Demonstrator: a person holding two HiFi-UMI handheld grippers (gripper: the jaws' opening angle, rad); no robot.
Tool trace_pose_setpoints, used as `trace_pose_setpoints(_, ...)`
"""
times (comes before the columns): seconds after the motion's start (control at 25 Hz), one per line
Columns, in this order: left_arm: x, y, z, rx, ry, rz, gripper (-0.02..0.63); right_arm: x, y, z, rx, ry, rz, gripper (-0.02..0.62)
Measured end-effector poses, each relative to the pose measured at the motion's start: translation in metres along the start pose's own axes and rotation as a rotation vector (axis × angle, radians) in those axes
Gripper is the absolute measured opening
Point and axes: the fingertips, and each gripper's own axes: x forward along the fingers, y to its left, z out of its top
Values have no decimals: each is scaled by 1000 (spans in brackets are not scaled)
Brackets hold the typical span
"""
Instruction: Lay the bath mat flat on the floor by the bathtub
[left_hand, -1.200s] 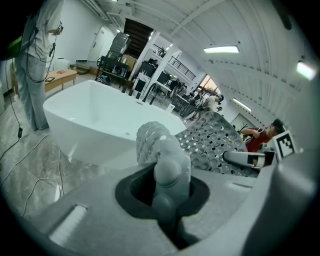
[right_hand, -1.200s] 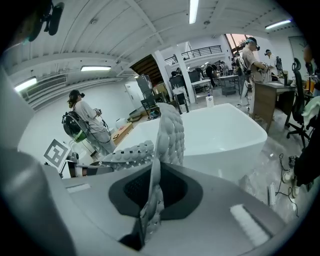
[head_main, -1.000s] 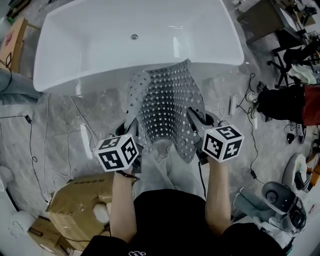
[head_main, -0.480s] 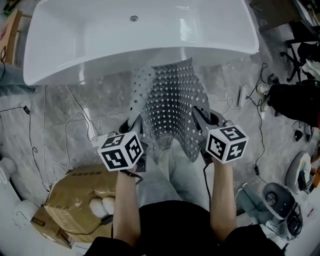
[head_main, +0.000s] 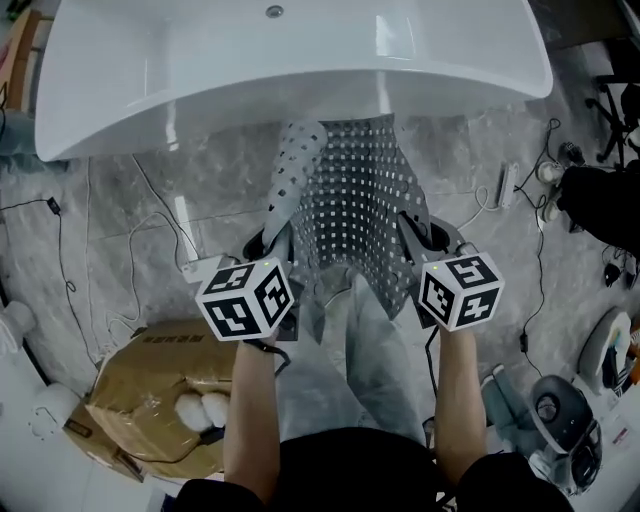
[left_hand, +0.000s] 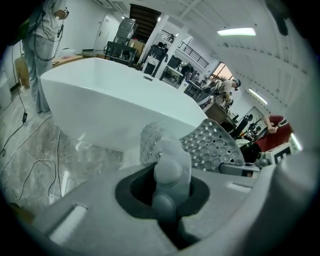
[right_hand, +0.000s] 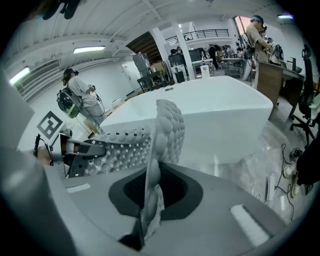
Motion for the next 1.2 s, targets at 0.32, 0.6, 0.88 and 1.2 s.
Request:
trace_pose_setpoints(0.32, 43, 17, -21, -8, 30, 27, 20, 43, -22, -27, 47, 32, 6, 23)
trace_pose_setpoints(0.6, 68, 39, -35, -1, 38, 39, 20, 71, -32, -44, 13, 43, 26, 23)
trace_pose_setpoints(0.88, 97, 55, -42, 35, 61, 57, 20, 101, -45, -61, 21, 43, 32, 23)
trace_pose_setpoints(1.2, 124, 55, -55, 41, 81, 59, 20, 124, -60, -87, 27, 56, 43, 23)
